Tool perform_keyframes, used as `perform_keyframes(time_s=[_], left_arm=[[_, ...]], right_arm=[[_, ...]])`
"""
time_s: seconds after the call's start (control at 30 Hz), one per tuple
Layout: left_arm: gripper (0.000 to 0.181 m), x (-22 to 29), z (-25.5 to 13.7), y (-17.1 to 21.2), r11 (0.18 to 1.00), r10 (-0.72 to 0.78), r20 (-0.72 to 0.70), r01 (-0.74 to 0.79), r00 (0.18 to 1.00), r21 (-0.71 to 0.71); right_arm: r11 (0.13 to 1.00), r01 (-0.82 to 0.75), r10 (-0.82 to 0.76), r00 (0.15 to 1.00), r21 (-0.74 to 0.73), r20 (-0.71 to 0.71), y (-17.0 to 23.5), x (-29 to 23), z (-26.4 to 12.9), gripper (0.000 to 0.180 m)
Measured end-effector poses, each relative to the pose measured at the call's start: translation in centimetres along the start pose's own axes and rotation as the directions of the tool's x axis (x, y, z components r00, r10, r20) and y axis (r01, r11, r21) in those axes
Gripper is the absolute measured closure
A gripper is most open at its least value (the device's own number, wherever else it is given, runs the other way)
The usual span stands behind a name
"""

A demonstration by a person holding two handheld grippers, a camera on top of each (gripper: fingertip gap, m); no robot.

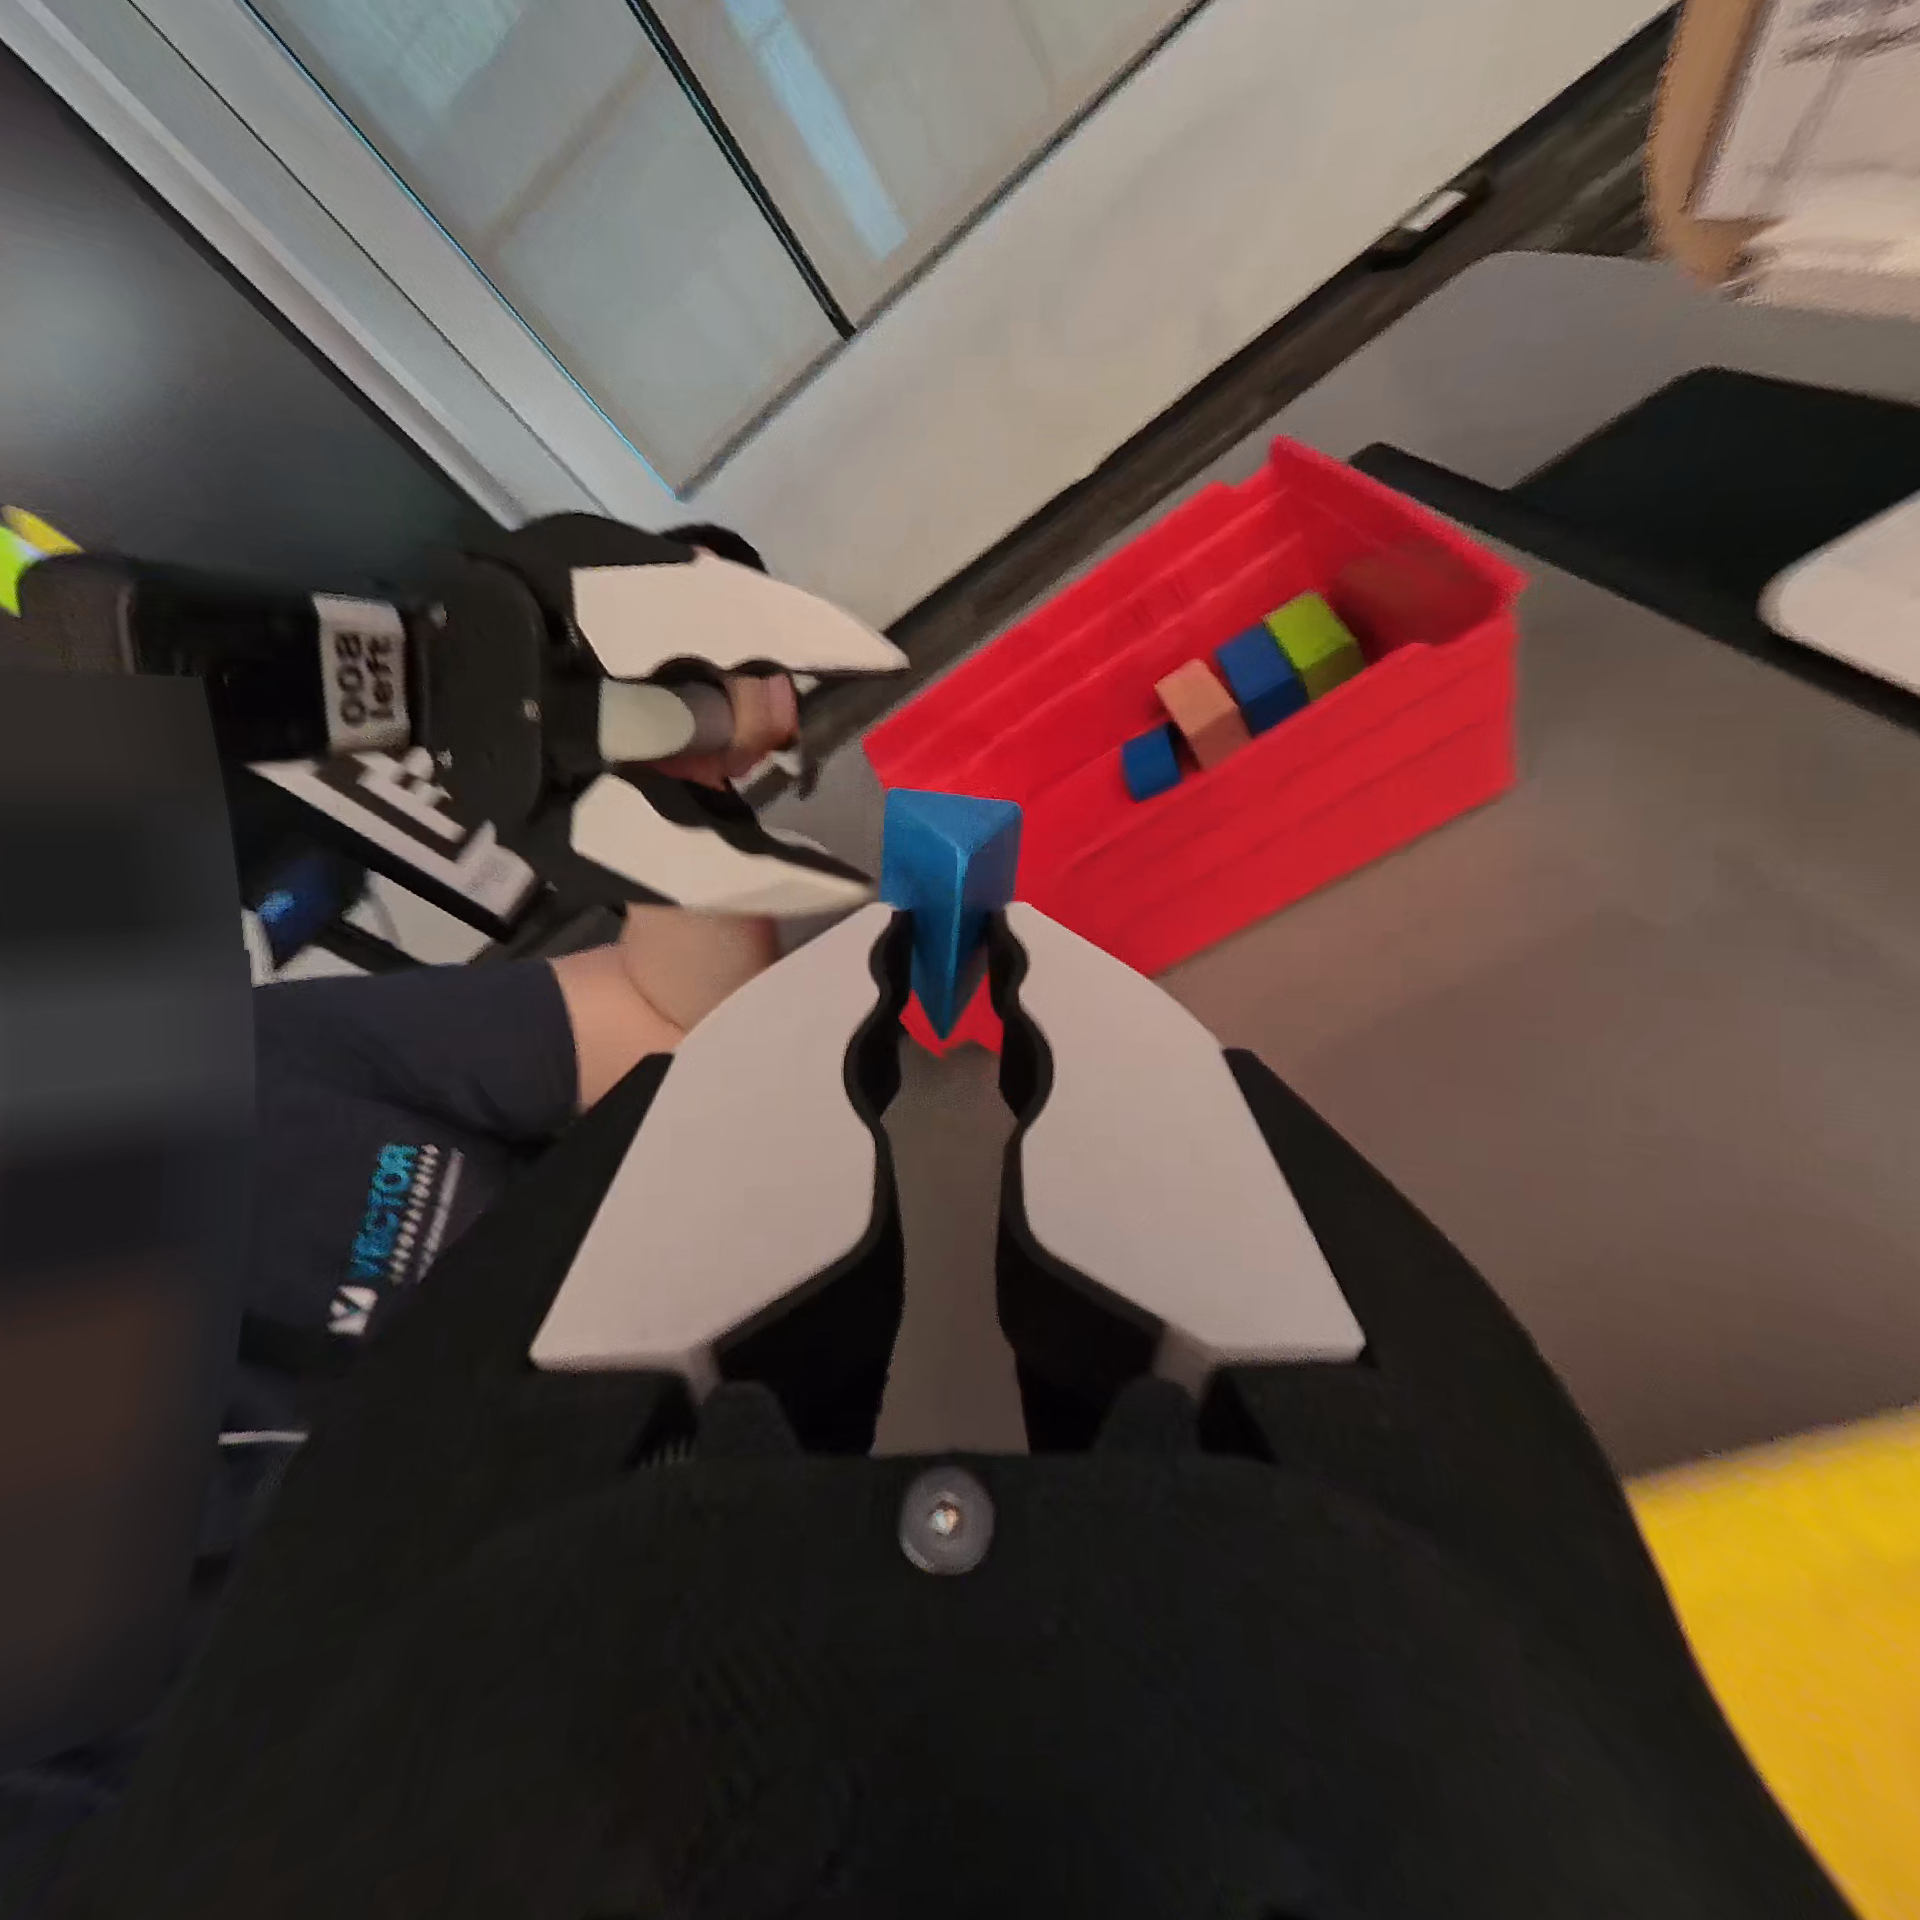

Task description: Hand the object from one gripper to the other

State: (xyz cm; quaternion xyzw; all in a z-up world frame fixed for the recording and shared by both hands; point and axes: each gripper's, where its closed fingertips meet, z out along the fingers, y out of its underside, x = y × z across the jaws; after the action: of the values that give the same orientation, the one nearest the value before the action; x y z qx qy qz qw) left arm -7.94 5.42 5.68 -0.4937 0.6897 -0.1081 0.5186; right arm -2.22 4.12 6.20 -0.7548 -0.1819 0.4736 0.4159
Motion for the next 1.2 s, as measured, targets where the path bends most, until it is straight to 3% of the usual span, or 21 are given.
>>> perform_keyframes(time_s=[0.1, 0.2, 0.3, 0.4, 0.5, 0.67, 0.9, 1.13, 1.2], left_arm=[[0.131, -0.1, -0.9, -0.3, 1.0, -0.023, -0.019, 0.023, 1.0, 0.01], [0.132, 0.2, -1.2, -0.3, 1.0, -0.011, -0.029, 0.011, 1.0, 0.0], [0.133, 0.6, -1.2, -0.2, 1.0, 0.008, -0.036, -0.008, 0.999, -0.012], [0.135, 0.9, -1.2, -0.2, 1.0, 0.013, -0.046, -0.014, 0.999, -0.018], [0.137, 0.8, -1.2, 0.2, 0.999, 0.027, -0.04, -0.029, 0.999, -0.033], [0.14, 0.5, -1.3, 0.5, 0.999, 0.011, -0.042, -0.013, 0.999, -0.031], [0.14, -0.3, -1.7, 0.8, 0.999, 0.001, -0.026, -0.002, 1.0, -0.032], [0.141, -0.5, -1.8, 1.1, 0.999, -0.007, -0.025, 0.006, 1.0, -0.037], [0.141, -0.4, -1.8, 1.1, 0.999, -0.001, -0.028, -0.001, 1.0, -0.04]], right_arm=[[0.993, 0.072, -0.1, 0.937, -0.096, -0.335, 0.6, 3.5, -6.8, 0.165], [0.963, -0.025, -0.14, 0.802, -0.267, -0.58, 4.3, 7.6, -12.9, 0.164], [0.887, -0.067, -0.223, 0.804, -0.456, -0.551, 8.1, 10.0, -14.1, 0.164], [0.733, 0.004, -0.419, 0.791, -0.681, -0.446, 11.9, 12.3, -14.1, 0.164], [0.623, 0.025, -0.485, 0.796, -0.781, -0.361, 14.4, 13.5, -13.5, 0.164], [0.456, 0.021, -0.623, 0.721, -0.89, -0.302, 15.9, 15.4, -14.3, 0.164], [0.432, 0.055, -0.672, 0.685, -0.9, -0.281, 15.7, 16.0, -14.4, 0.164], [0.466, 0.071, -0.626, 0.73, -0.882, -0.272, 16.1, 15.4, -14.0, 0.164], [0.459, 0.063, -0.646, 0.709, -0.886, -0.285, 15.8, 15.8, -14.3, 0.164]])
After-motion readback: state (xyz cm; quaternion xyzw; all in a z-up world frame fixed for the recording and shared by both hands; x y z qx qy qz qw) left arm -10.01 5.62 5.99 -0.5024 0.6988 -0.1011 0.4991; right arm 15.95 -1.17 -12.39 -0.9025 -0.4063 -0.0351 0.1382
